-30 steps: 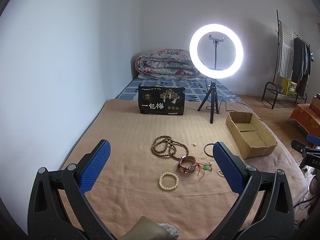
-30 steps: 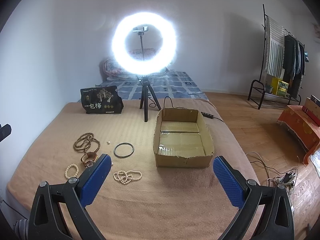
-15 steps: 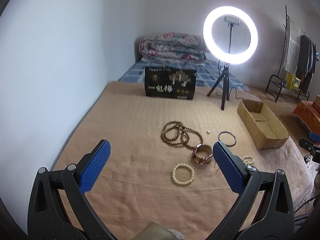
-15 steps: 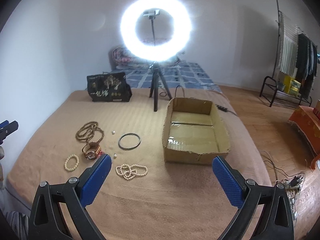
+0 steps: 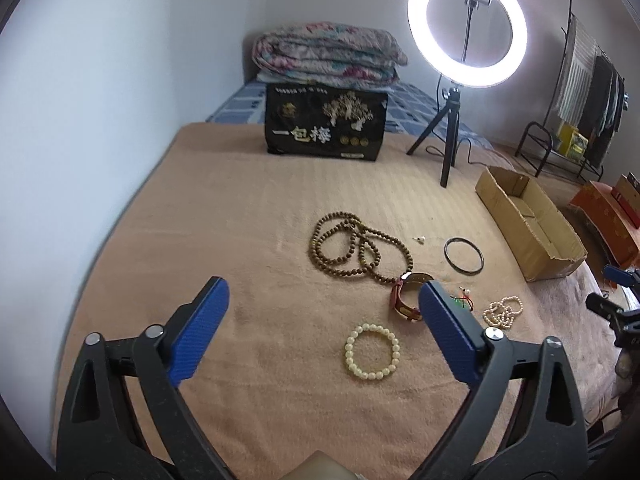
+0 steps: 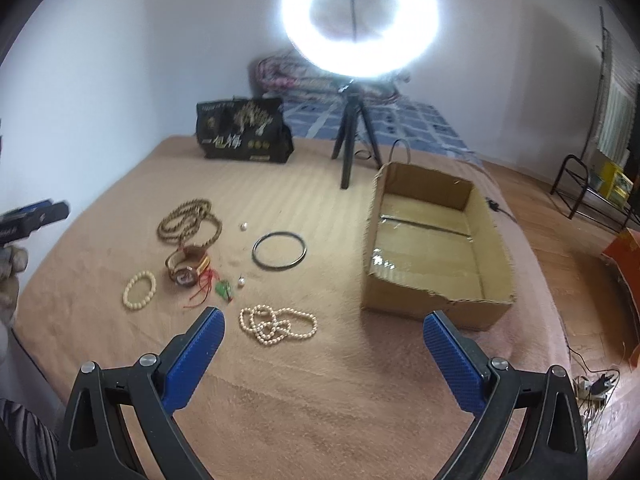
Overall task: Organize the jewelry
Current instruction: 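Lower the left tool to the wooden bead necklace while the right tool approaches the pearl necklace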
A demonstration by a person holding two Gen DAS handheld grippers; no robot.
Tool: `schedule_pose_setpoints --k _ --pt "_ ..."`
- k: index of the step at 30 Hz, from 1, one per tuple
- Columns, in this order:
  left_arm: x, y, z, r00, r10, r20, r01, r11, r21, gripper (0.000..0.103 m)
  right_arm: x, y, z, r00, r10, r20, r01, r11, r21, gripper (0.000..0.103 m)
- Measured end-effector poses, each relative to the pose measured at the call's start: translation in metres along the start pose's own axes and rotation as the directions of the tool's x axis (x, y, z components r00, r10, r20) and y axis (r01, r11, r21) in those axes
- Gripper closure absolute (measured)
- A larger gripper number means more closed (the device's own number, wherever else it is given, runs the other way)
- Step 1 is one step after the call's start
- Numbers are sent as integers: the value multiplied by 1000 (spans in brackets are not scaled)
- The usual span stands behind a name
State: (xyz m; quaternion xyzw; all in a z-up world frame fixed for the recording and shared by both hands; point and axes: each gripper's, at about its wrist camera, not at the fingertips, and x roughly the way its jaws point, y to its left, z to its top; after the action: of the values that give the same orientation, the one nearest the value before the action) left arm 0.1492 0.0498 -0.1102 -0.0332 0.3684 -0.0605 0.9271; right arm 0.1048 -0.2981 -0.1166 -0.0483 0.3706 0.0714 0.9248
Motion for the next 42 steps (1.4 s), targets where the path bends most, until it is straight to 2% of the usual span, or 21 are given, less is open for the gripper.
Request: schedule_pose_setpoints --k 5,9,17,24,30,42 --pt "34 -3 11 996 -58 -68 59 998 1 12 20 9 1 998 45 -41 -46 998 -32 3" --pt "71 1 19 986 -94 -136 92 996 -23 12 42 21 -1 991 80 -104 -88 993 -77 6" --pt "132 17 30 964 -108 -244 86 991 -102 12 82 35 -8 973 91 -210 -115 988 -104 7" --pt "181 26 39 936 -154 -317 93 975 -200 12 98 37 -12 964 92 -248 -118 988 -95 10" --pt "208 27 40 914 -193 -357 104 962 -253 12 107 32 -13 959 100 -266 -120 991 -61 11" --pt "220 8 47 905 -158 -395 70 971 -229 12 121 29 -12 951 119 -286 -128 992 -13 11"
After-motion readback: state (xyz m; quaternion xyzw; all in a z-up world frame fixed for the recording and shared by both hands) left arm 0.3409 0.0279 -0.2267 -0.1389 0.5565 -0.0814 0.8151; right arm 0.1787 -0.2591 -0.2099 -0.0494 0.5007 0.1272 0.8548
